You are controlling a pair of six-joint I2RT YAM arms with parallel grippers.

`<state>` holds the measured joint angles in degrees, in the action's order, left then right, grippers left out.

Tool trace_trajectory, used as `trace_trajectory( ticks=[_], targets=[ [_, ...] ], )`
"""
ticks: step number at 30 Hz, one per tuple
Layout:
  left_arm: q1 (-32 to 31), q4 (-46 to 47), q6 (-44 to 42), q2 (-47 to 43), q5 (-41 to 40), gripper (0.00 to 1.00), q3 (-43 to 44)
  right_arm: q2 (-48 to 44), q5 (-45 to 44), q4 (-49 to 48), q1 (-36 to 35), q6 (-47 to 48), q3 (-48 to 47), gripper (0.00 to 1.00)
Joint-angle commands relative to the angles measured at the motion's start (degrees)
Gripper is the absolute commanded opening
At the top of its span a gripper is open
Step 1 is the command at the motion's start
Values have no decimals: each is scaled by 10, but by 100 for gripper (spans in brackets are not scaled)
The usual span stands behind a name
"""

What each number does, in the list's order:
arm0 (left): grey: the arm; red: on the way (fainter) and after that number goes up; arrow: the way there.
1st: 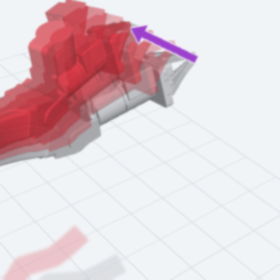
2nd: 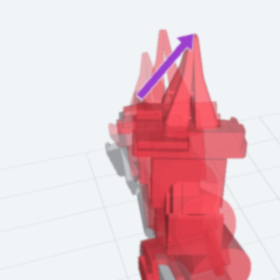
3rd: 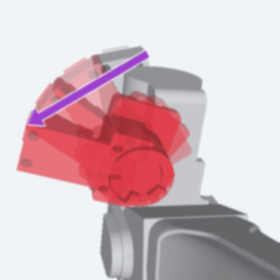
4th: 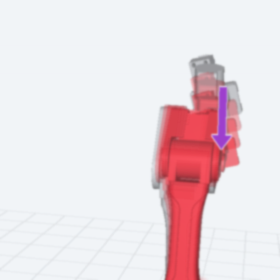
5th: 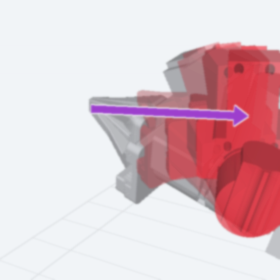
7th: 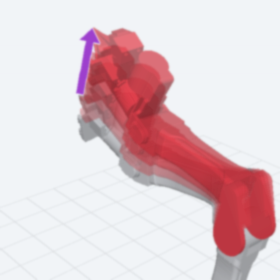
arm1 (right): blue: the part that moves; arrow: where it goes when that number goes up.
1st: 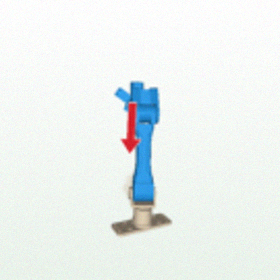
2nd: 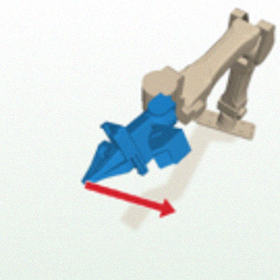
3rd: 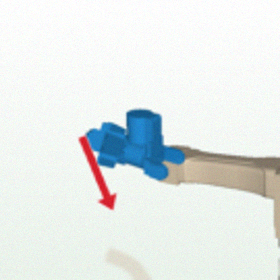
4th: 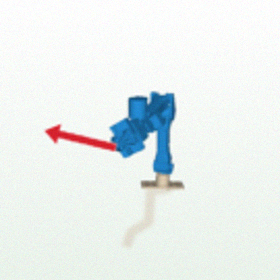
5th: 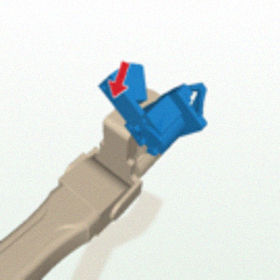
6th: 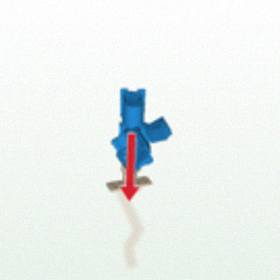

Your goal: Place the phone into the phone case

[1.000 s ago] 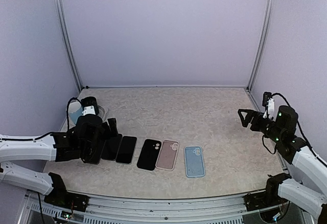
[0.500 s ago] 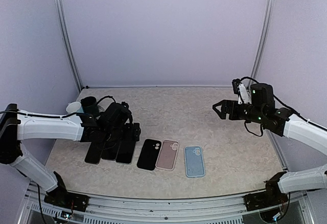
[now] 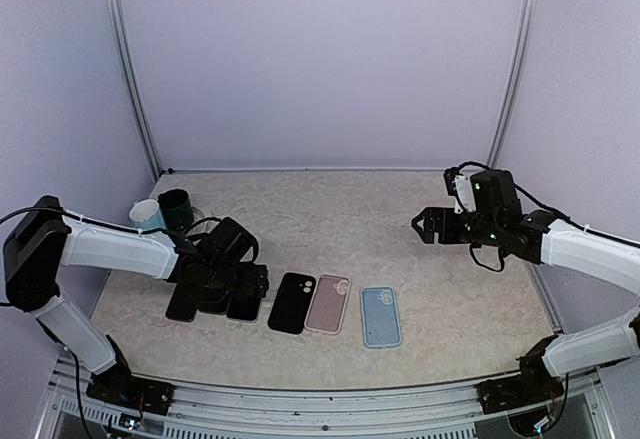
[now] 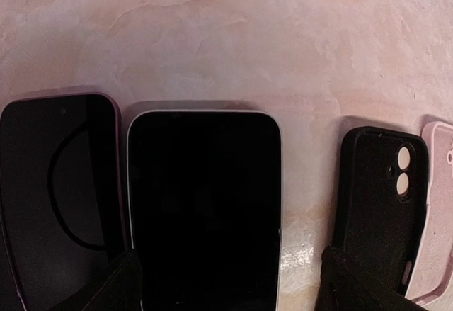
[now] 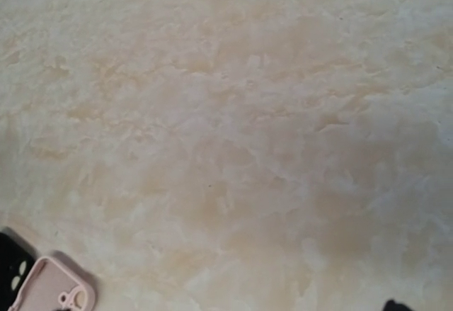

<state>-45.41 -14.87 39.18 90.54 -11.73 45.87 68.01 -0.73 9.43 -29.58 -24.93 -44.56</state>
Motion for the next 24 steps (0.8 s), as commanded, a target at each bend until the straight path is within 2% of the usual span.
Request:
trace_trajectory(
  ticks=[1, 14, 20, 24],
  targets=[
    [5, 6, 11, 16, 17, 86, -16, 1, -18, -1, -7, -2, 6, 95],
    [3, -25, 13, 41, -2, 89, -12, 0, -23, -1, -7, 1, 14, 95],
    [-10, -33, 7, 6, 0, 93, -6, 5, -16, -7, -7, 3, 10, 95],
    [3, -53, 5, 1, -10, 92, -12, 12, -12, -3, -7, 9, 0, 95]
  ],
)
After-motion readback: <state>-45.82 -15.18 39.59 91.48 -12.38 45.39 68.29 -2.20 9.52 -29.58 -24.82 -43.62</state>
